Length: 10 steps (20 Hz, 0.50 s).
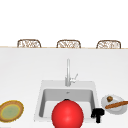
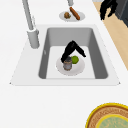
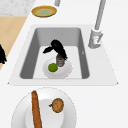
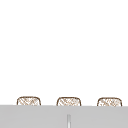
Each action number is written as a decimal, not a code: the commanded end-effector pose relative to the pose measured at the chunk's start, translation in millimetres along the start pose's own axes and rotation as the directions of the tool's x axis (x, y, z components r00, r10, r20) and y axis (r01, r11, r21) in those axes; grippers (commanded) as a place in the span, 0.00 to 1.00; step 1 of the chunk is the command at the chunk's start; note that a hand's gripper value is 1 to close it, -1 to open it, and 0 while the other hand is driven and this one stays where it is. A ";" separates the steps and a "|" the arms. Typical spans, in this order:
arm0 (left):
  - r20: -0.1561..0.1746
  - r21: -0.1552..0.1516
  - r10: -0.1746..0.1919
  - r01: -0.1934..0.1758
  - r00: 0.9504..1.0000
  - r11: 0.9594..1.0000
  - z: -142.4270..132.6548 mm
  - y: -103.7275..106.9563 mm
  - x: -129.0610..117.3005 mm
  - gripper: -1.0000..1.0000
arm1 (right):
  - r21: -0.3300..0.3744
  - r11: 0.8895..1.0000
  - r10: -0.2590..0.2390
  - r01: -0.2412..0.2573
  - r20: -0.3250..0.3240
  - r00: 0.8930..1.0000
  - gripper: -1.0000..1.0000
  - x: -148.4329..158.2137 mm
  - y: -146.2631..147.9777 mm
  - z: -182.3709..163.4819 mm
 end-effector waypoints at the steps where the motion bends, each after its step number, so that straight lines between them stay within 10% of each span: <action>1: -0.008 0.015 0.024 -0.023 1.000 1.000 -1.0 -5.2 -10.3 0.00 | 0.000 1.000 0.000 0.000 0.000 1.000 0.50 0.0 0.0 0.0; 10: -0.008 0.005 -0.017 0.017 1.000 1.000 -4.8 -10.8 -40.8 0.00 | 0.000 1.000 0.000 0.000 0.000 1.000 0.50 0.0 0.0 0.0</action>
